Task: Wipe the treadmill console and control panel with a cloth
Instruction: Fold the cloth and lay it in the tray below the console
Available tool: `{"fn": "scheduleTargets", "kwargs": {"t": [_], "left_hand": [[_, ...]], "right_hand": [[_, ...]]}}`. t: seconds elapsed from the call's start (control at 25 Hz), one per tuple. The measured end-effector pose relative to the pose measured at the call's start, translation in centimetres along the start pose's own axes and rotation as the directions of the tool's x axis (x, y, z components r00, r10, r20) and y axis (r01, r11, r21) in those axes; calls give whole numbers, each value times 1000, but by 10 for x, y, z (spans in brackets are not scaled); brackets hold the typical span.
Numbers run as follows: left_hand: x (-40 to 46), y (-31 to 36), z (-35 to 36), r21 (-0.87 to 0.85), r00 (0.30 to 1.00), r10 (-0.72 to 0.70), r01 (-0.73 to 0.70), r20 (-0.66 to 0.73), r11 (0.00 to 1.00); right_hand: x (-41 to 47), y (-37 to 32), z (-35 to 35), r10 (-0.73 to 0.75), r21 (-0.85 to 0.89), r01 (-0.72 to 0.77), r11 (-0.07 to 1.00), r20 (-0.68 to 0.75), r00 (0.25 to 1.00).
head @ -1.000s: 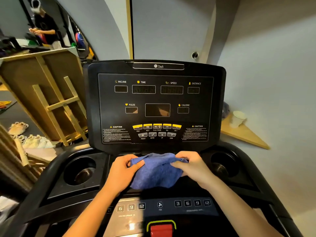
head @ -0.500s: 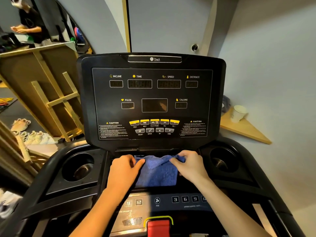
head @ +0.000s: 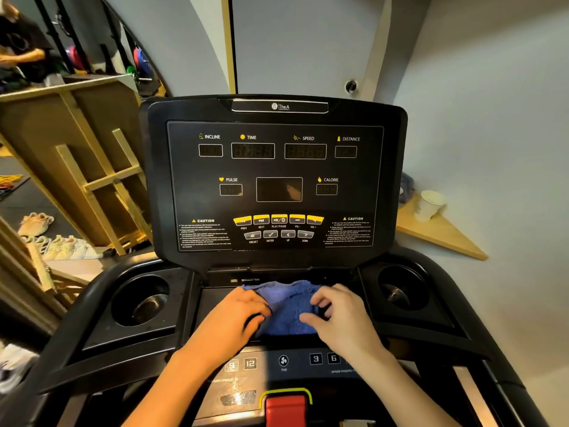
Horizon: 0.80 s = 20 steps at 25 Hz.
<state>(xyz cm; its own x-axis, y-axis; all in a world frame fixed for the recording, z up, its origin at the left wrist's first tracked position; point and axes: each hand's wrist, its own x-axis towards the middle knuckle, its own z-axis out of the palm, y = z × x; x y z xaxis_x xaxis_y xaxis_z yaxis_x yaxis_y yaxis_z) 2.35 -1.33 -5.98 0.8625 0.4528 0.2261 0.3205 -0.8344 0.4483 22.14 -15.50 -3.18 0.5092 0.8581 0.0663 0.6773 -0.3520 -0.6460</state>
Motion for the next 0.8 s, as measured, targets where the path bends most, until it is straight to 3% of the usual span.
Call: {"fn": "scheduleTargets", "kwargs": {"t": [0.24,0.56,0.64,0.8], "left_hand": [[-2,4,6,38,991,-136,136,-4,990],[-10,9,8,78,981,-194,194,4,978],[-7,12,5,86,981,-192,191,-1,978],[1,20,2,114,992,-114,120,-61,986]], "right_hand": [[12,-2,-2,-1,-35,3,999,59,998],[11,-1,-12,-51,-326,130,936,240,970],[11,-6,-16,-88,-383,173,907,230,969],[12,-16,-17,-193,-332,247,910,188,963]]}}
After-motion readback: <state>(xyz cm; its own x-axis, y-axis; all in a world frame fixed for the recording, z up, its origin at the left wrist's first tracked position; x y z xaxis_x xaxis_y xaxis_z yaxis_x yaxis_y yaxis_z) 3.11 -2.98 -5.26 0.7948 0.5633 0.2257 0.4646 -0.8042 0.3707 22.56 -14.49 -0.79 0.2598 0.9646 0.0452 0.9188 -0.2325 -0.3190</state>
